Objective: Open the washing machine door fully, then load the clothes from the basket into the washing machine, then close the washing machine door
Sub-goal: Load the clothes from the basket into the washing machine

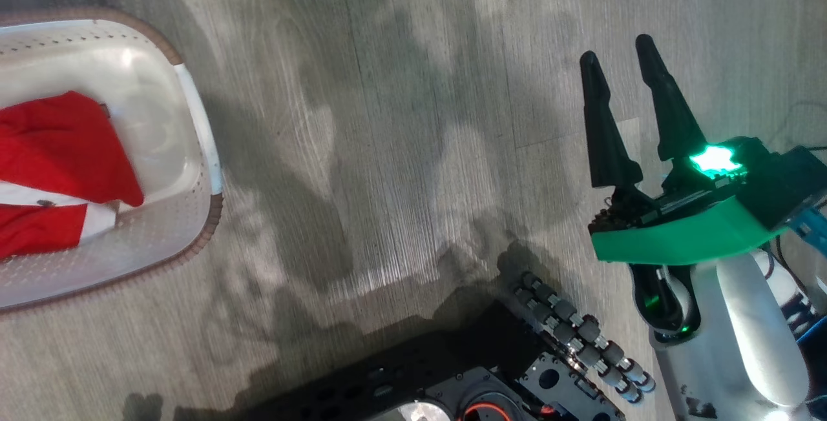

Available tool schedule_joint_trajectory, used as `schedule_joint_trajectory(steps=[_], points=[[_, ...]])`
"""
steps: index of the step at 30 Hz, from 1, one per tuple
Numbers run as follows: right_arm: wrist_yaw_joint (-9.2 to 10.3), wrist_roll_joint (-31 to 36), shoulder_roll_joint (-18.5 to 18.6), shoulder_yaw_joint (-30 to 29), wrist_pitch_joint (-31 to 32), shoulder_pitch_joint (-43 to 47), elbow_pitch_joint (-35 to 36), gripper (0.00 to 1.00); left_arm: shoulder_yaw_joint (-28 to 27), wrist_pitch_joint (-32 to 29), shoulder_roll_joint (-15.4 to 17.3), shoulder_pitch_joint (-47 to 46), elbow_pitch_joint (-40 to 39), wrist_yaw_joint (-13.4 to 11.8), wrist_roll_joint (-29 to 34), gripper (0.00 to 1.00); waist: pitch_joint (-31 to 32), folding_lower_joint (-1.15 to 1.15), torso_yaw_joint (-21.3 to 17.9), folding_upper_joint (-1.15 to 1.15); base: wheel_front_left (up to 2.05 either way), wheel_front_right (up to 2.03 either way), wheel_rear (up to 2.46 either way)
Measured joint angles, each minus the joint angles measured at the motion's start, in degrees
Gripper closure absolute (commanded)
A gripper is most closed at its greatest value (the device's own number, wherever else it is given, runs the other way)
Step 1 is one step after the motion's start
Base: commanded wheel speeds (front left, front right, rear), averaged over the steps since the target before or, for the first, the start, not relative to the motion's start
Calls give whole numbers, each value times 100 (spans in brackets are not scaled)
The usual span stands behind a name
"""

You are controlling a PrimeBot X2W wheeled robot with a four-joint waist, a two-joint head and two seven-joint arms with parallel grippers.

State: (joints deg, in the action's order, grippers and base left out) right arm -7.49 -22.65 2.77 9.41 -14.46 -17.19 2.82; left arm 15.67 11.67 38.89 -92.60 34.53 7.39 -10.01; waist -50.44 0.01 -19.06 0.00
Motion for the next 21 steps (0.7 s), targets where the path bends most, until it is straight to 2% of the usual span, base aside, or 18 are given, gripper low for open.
schedule_joint_trajectory(steps=[3, 6, 8, 10, 14, 17, 21], points=[[0, -21, 1, 18, 0, -4, 0, 0, 14, 57, 2, -104, 92, -64, 47, 100, -39, 0, -24, 0, 0, 0, 0], [0, -63, 0, 73, 0, -66, 0, 0, -63, 215, 1, -175, 119, -363, 101, 100, -81, 0, -59, 0, 0, 0, 0], [0, -63, 1, 89, 0, -127, 10, 0, -134, 259, -14, -178, 118, -466, 96, 100, -93, 0, -80, 0, 0, 0, 0], [0, -63, 1, 92, 0, -129, 24, 0, -113, 261, -18, -178, 123, -406, 91, 100, -94, -1, -80, 0, 0, 0, 0], [0, -88, 1, 134, -1, -128, 24, 0, 215, 88, -68, -355, 449, -91, 27, 100, -94, -1, -81, 0, 0, 0, 0], [0, -113, 0, 191, 0, -128, 25, 0, 505, -56, -155, -746, 762, -38, -21, 100, -137, -1, -110, 0, 0, 0, 0], [0, -152, 0, 209, 0, -129, 42, 0, 758, -112, -215, -829, 949, 1, -118, 100, -185, -1, -139, 0, 0, 0, 0]])
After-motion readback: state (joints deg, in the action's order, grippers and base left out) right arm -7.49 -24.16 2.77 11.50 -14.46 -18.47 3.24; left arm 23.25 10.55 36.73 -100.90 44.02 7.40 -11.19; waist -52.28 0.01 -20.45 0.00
